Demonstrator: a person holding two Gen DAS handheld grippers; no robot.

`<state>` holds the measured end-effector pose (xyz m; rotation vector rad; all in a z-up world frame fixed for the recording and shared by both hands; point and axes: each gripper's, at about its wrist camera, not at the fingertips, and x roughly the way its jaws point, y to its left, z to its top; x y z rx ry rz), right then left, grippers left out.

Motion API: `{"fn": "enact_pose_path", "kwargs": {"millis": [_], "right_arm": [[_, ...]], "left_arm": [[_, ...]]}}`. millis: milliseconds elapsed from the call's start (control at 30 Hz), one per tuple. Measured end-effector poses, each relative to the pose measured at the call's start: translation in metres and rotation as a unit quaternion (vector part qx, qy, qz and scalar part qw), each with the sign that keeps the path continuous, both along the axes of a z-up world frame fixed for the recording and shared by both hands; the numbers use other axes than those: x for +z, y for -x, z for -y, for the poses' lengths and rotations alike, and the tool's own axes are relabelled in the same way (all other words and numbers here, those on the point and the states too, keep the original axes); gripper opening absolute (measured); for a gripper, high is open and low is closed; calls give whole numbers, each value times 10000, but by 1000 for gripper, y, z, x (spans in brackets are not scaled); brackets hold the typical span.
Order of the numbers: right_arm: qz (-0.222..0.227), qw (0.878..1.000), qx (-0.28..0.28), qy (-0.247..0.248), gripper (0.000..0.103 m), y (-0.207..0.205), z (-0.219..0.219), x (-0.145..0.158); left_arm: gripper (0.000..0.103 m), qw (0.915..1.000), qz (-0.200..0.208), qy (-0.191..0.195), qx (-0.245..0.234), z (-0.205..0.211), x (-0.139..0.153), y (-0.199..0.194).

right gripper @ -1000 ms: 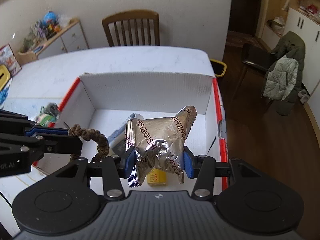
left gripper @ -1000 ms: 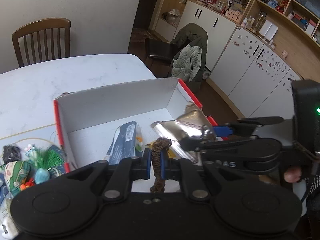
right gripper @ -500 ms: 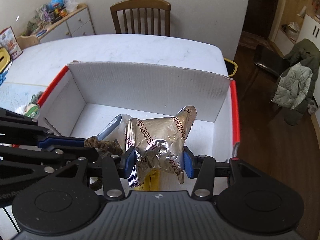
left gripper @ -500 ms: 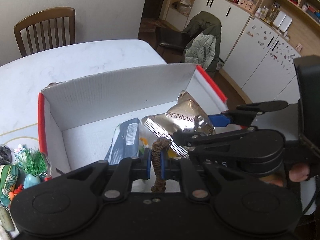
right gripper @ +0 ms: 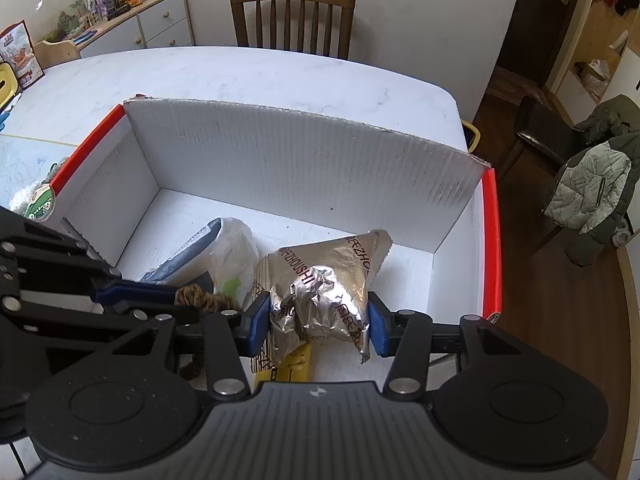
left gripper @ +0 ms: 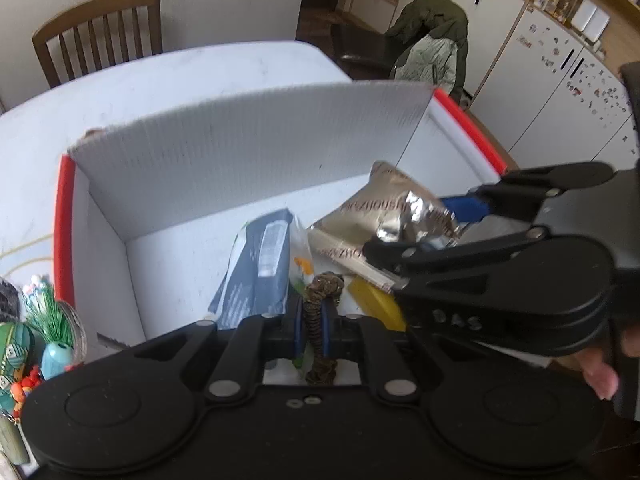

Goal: Organize objects
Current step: 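Carry the bracelet and foil bag into the shoebox and open both tools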

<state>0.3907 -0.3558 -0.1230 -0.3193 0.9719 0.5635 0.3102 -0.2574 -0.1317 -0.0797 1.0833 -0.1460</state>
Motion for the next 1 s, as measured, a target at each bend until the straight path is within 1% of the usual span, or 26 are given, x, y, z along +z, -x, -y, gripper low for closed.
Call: {"fn": "enact_pose_path", "kwargs": {"millis": [100, 233, 333, 367, 433, 500, 600, 633, 667, 767, 1000], "right_arm": [[-8, 10000, -3, -18, 50, 0, 1, 0], [75, 10000, 40, -13, 51, 3, 3, 4], [106, 9999, 66, -42, 52, 6, 5, 8], [127, 9999, 67, -52, 53, 6, 6, 10], [167, 9998, 42, -57, 56, 8, 9, 13], [175, 9998, 28, -116, 57, 9, 12, 17], [197, 9997, 14, -160, 57, 12, 17, 22], [199, 9996, 14, -183, 57, 14, 19, 23], [205, 9996, 9, -205, 57, 15, 22, 24], [236, 9993, -22, -303, 57, 21, 29, 29], [305, 9983, -21, -498, 57, 37, 39, 43]], "left_arm": [[8, 9999, -95, -46, 0, 0, -5, -2], [12, 9997, -221, -107, -9, 1, -8, -5], [12, 9995, -279, -157, -33, 4, -10, -8], [14, 9994, -292, -159, -38, 4, -11, -9], [20, 9994, -296, -184, -57, 5, -10, -9], [23, 9993, -291, -212, -60, 5, -9, -9], [32, 9995, -262, -170, -56, 5, -8, -7], [36, 9996, -247, -161, -51, 4, -7, -5], [39, 9996, -236, -164, -46, 4, -7, -4], [52, 9997, -171, -181, -36, 5, -4, 1], [55, 9999, 47, -67, 67, 2, 10, 14]]}}
